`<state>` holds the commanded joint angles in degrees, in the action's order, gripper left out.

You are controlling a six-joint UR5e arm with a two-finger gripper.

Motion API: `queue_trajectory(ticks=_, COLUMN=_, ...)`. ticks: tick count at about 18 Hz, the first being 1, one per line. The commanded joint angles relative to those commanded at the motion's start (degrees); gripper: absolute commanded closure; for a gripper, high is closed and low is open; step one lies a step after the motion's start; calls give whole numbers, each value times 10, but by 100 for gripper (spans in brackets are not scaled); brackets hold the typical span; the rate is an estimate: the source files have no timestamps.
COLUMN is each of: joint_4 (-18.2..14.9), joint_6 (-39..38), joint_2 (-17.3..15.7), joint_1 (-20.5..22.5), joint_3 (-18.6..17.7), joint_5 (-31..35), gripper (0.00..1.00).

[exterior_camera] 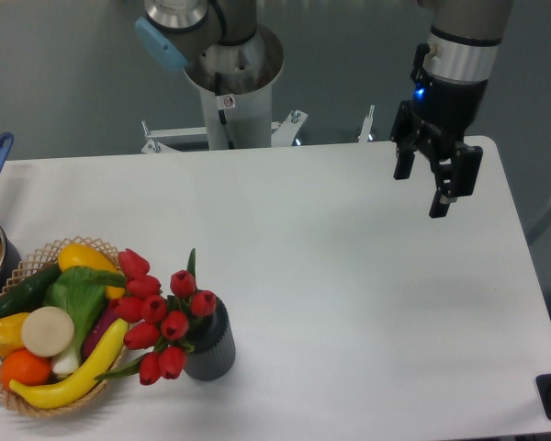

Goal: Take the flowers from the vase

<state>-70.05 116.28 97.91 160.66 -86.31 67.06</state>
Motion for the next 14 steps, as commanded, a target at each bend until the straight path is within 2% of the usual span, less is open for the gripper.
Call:
queue_trajectory(ticks=9, joint_4=0, joint_6=-33, joint_2=-6, joint_1=-4, joint_3=-4, joint_5=-8, gripper=0)
queue_trajectory(ticks=14, joint_4=10, joint_6=-119, joint_2=-11, joint_1=-7, joint_3=-18, joint_5=-42, gripper=0)
